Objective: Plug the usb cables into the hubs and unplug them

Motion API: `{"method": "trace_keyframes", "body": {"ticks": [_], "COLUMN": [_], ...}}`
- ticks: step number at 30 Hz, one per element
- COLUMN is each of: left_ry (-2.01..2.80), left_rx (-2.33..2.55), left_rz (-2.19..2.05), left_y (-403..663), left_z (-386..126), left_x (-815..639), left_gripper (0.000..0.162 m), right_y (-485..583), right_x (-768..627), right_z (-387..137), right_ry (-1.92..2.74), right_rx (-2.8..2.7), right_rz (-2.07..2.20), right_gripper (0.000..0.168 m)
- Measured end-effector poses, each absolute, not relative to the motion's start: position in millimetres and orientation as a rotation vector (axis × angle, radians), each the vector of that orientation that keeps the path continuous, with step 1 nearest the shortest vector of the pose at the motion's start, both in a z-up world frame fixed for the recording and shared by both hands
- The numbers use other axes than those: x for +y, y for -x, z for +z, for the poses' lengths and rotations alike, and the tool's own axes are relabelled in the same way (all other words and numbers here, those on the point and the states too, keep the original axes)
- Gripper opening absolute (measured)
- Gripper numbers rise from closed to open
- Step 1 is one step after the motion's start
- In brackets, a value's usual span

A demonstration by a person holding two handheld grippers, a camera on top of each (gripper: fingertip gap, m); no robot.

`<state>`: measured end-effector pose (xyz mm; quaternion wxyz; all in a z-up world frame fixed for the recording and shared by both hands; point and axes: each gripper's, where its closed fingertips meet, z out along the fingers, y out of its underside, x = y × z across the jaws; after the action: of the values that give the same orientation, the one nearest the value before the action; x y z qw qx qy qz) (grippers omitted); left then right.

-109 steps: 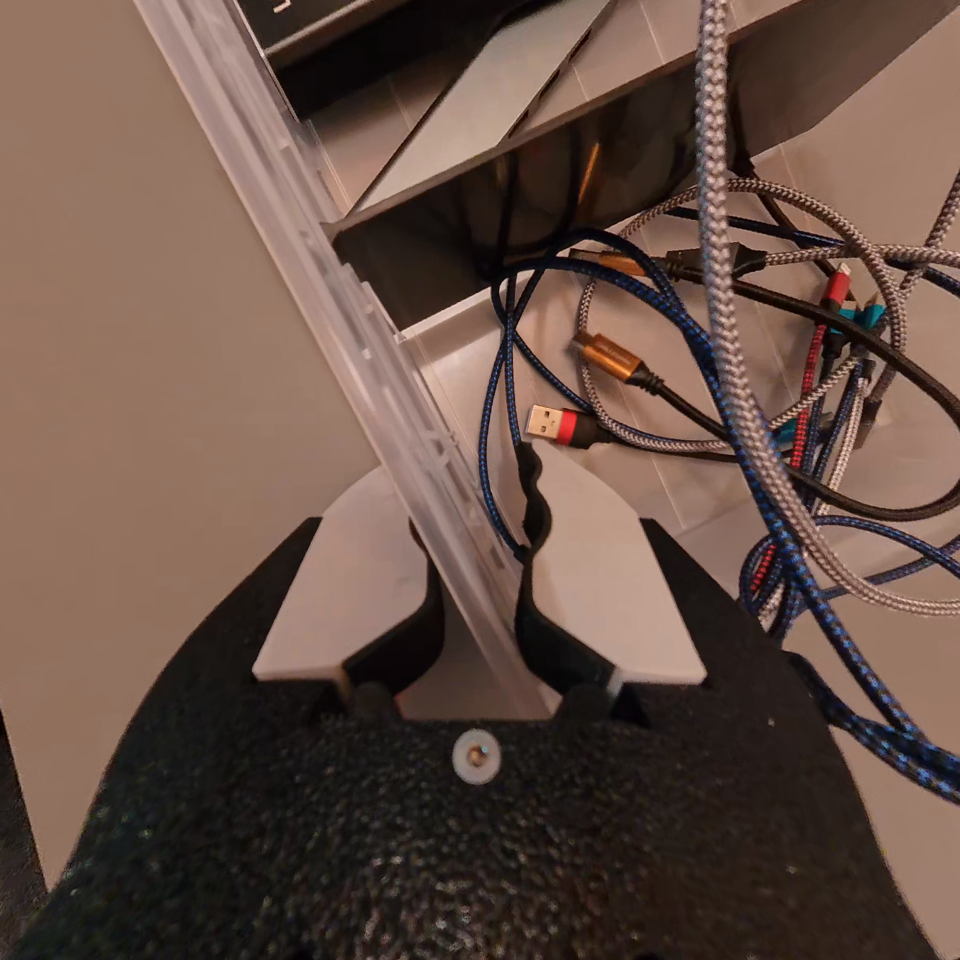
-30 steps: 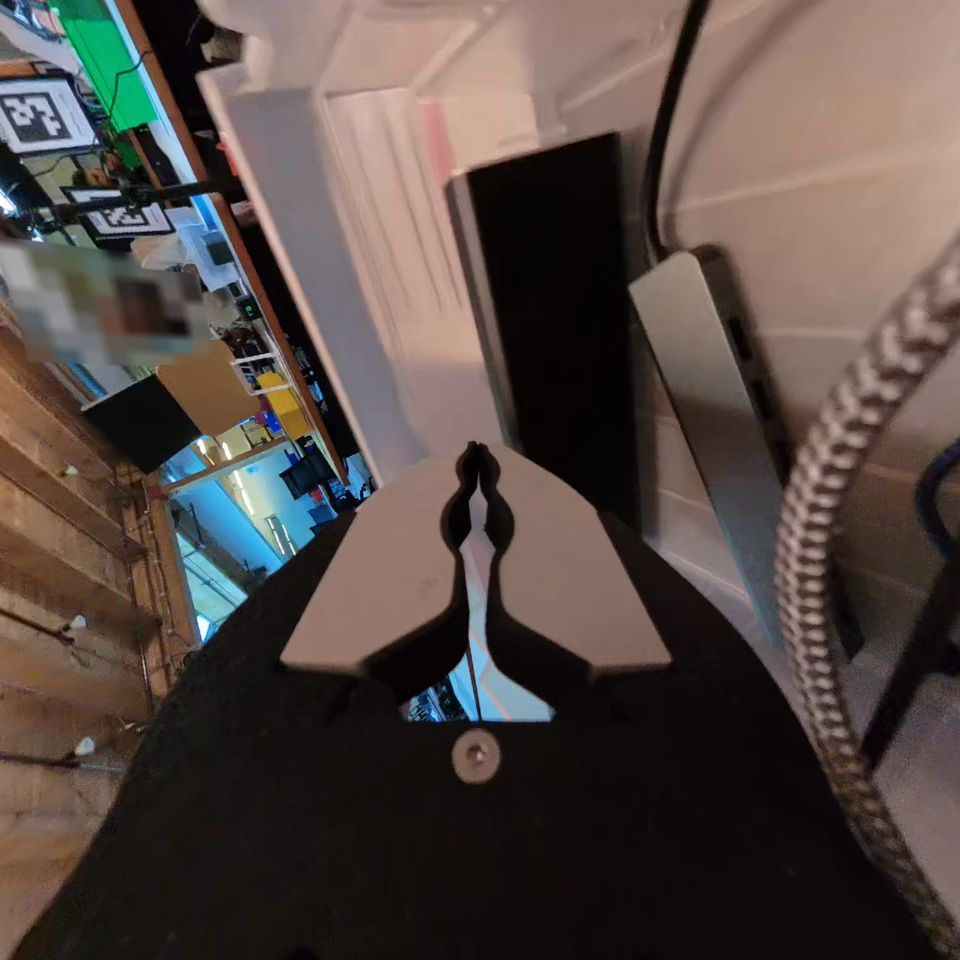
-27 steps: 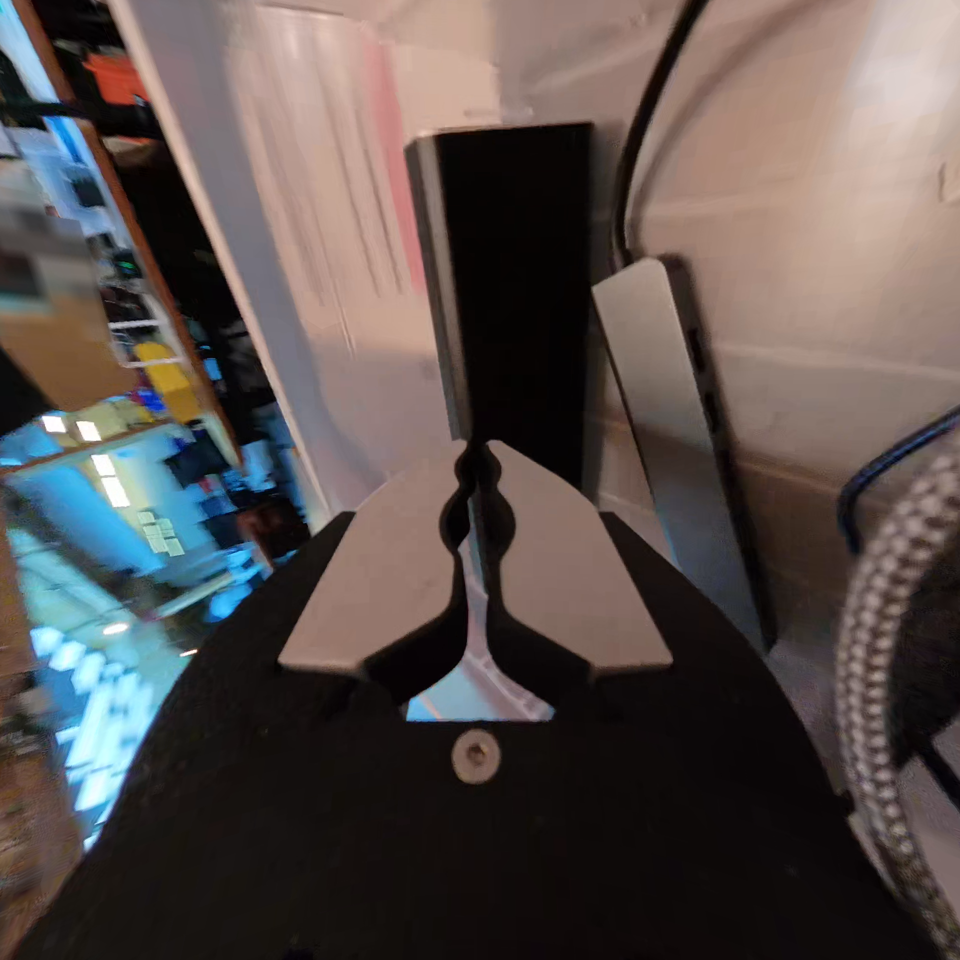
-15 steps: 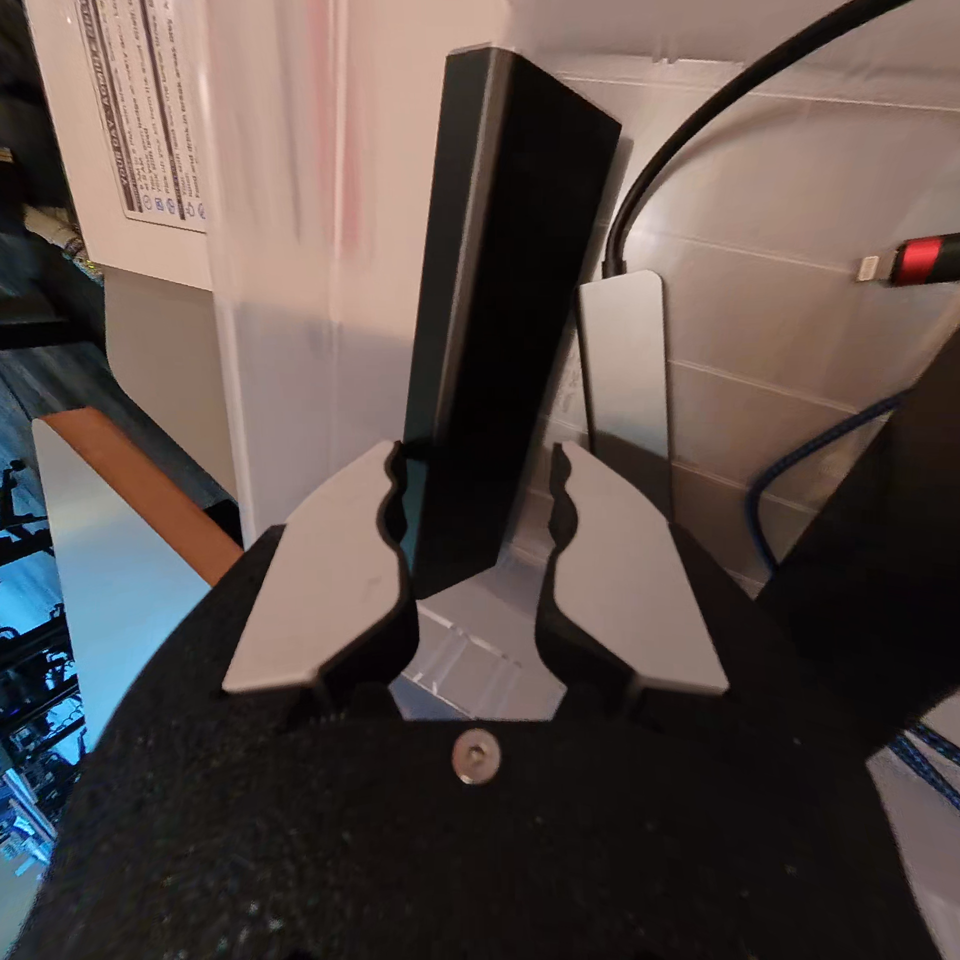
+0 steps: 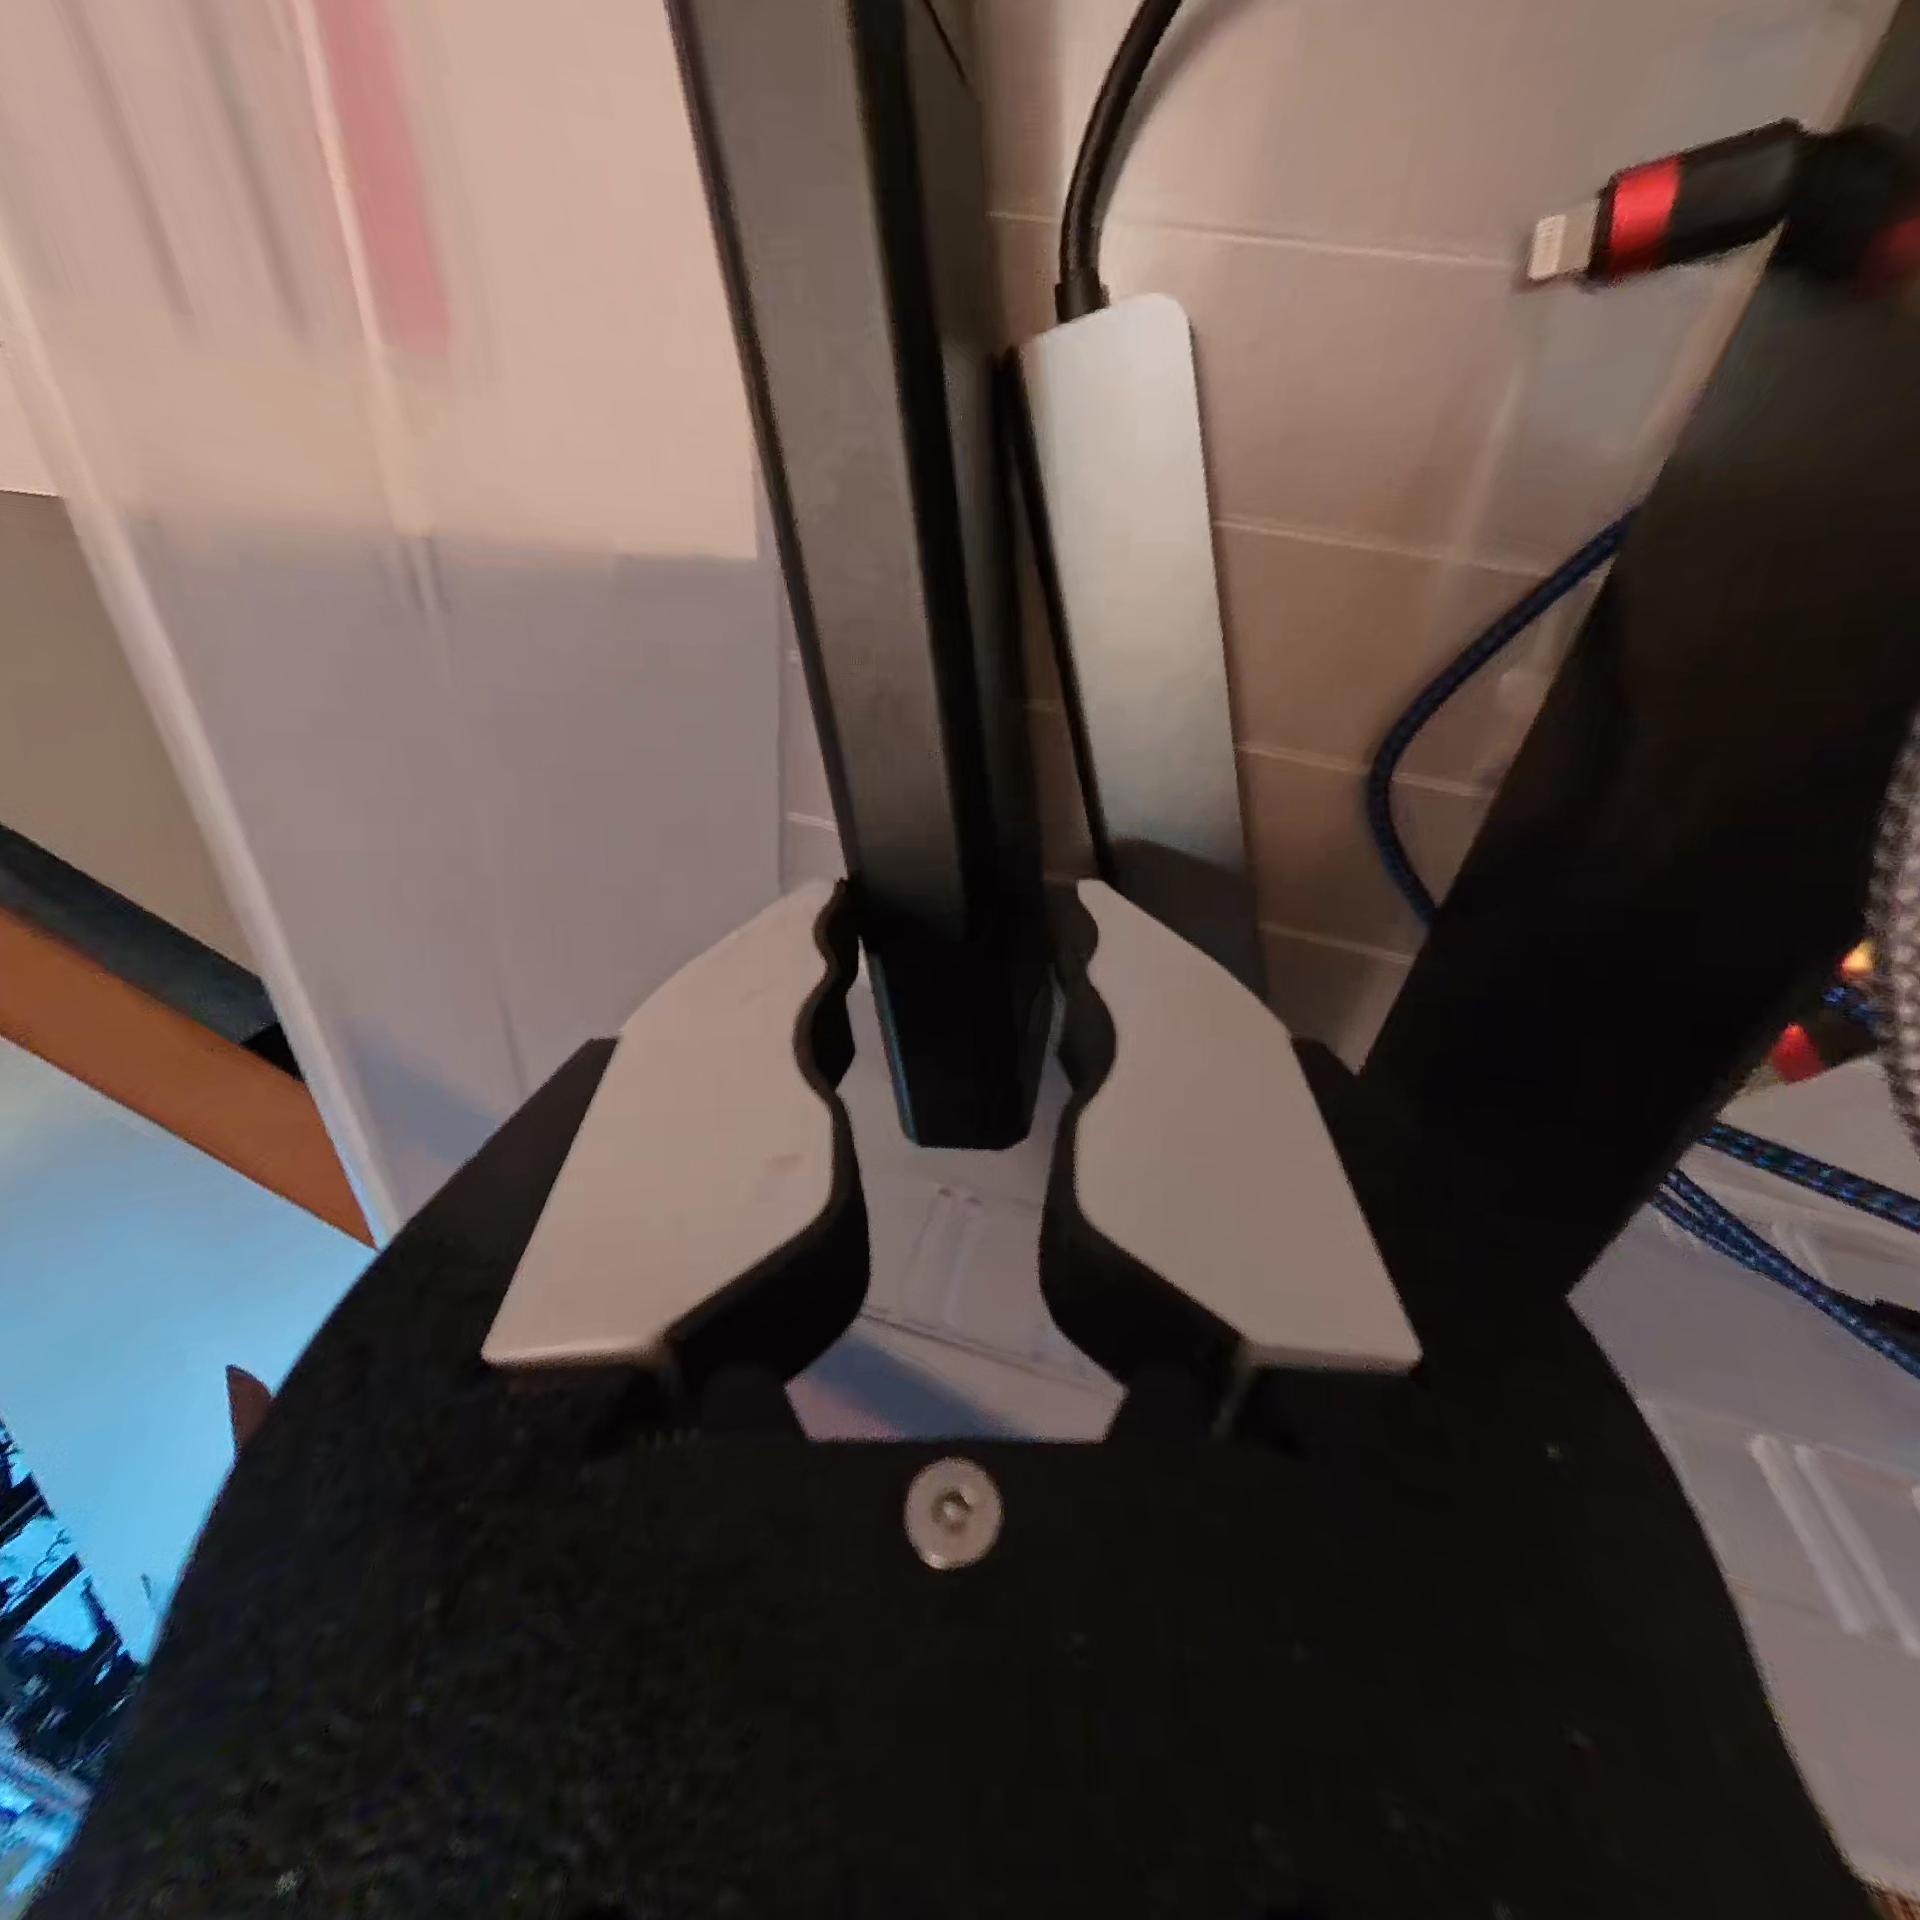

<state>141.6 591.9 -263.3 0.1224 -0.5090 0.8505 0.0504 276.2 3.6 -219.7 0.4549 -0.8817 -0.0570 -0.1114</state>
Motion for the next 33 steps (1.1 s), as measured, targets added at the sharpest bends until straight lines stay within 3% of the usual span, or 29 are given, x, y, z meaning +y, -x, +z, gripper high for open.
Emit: {"method": "trace_keyframes", "body": {"ticks": [5, 9, 11, 18, 24, 28, 33], "left_ry": [1.464, 1.58, 1.548, 1.051, 0.541, 0.288, -0.033], "left_rx": [2.489, 2.42, 2.406, 2.135, 1.917, 1.819, 1.735], "left_rz": [0.335, 0.386, 0.367, 0.594, 0.633, 0.447, 0.289], "left_y": [-147.8, -156.6, -158.8, -165.9, -165.9, -167.4, -163.3], "left_z": [-271.9, -281.3, -275.9, -165.9, -59.0, -40.9, -62.5], "left_x": [597.4, 598.4, 597.7, 587.2, 474.7, 350.2, 208.4], "left_gripper": [0.041, 0.037, 0.027, 0.027, 0.027, 0.026, 0.026], "right_y": [-274.7, -270.0, -271.3, -270.0, -238.9, -218.2, -187.9], "right_x": [6.5, 9.2, 10.5, 19.1, 38.3, 52.4, 58.9], "right_z": [-221.1, -220.2, -213.4, -181.6, -137.7, -115.5, -95.2], "right_ry": [2.171, 2.174, 2.15, 1.979, 1.76, 1.657, 1.593], "right_rx": [-0.138, -0.131, -0.079, 0.117, 0.152, 0.189, 0.144], "right_rz": [-0.256, -0.224, -0.208, -0.075, 0.074, 0.113, 0.166], "right_gripper": [0.072, 0.072, 0.071, 0.078, 0.082, 0.086, 0.092]}}
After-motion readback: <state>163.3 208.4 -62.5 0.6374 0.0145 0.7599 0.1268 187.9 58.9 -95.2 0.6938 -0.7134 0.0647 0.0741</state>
